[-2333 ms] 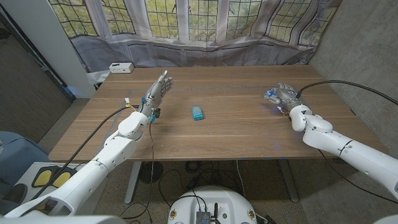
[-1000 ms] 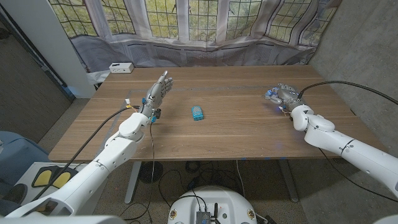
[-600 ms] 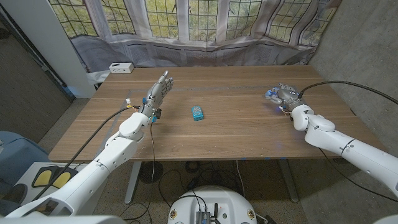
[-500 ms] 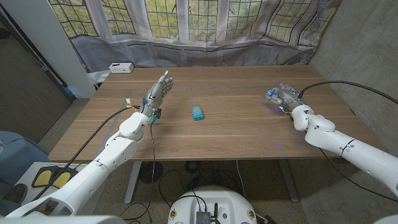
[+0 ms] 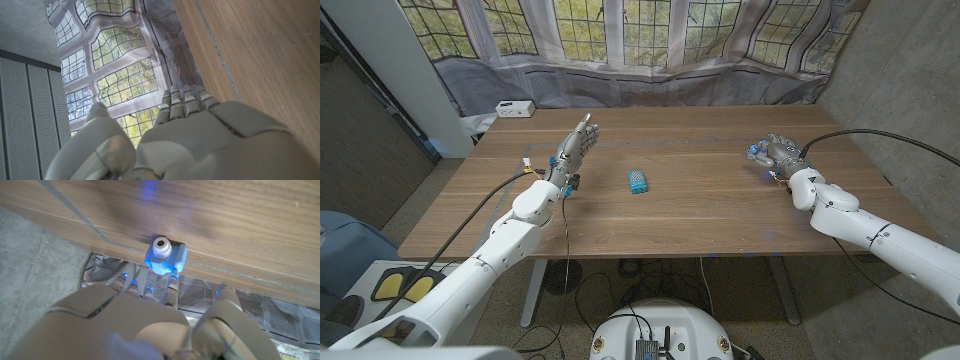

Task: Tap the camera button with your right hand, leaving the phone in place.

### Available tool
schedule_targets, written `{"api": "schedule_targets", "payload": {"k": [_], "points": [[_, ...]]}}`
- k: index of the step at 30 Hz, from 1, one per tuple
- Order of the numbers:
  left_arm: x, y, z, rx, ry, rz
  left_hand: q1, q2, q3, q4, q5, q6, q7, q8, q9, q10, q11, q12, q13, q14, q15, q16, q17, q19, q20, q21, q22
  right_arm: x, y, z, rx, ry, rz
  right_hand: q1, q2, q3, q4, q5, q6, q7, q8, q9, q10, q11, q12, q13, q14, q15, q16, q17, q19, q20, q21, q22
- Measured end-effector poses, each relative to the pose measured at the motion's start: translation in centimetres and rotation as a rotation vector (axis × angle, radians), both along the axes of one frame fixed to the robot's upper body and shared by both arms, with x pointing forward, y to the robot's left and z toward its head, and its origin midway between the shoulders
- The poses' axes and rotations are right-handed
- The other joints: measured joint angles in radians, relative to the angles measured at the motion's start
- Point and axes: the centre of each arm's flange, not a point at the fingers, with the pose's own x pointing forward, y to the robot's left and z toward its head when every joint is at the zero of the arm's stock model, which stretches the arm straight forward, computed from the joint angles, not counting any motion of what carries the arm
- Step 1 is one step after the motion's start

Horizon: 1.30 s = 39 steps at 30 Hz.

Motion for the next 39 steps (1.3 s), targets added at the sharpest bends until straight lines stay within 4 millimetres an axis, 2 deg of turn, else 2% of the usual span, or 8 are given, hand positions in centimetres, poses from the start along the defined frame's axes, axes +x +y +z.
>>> {"api": "schedule_targets", "payload": {"k": [8, 35, 39], "points": [[0.23, 0.03, 0.03, -0.001, 0.001, 0.0, 0.0, 0.0, -0.003, -0.003, 0.0, 0.0, 0.0, 0.0, 0.0, 0.0, 0.0, 0.0, 0.0, 0.0, 0.0, 0.0, 0.0, 0.0, 0.0, 0.0, 0.0, 0.09, -0.04, 0.19, -0.002, -0.006, -0.005, 0.0, 0.0, 0.0, 0.0, 0.0, -0.006, -0.005, -0.011, -0.001, 0.0, 0.0, 0.0, 0.0, 0.0, 0.0, 0.0, 0.0, 0.0, 0.0, 0.0, 0.0], [0.9, 0.16, 0.1, -0.007, 0.002, -0.006, 0.0, 0.0, -0.001, -0.004, 0.0, 0.0, 0.0, 0.0, 0.0, 0.0, 0.0, 0.0, 0.0, 0.0, 0.0, 0.0, 0.0, 0.0, 0.0, 0.0, 0.0, 0.1, 0.04, 0.69, -0.008, -0.022, -0.014, 0.0, 0.0, 0.0, 0.0, 0.0, -0.026, -0.007, -0.018, -0.001, 0.0, 0.0, 0.0, 0.0, 0.0, 0.0, 0.0, -0.005, 0.0, 0.0, 0.0, 0.0], [1.0, 0.15, 0.14, -0.006, 0.002, -0.007, 0.0, 0.0, 0.0, -0.006, 0.0, 0.0, 0.0, 0.0, 0.0, 0.0, 0.0, 0.0, 0.0, 0.0, 0.0, 0.0, 0.0, 0.0, 0.0, 0.0, 0.0, 0.08, 0.05, 0.73, -0.009, -0.025, -0.014, 0.0, 0.0, 0.003, -0.003, 0.0, -0.058, -0.007, -0.029, -0.001, 0.0, 0.0, 0.0, 0.0, 0.0, 0.0, 0.0, -0.005, 0.0, 0.0, 0.0, 0.0]]}}
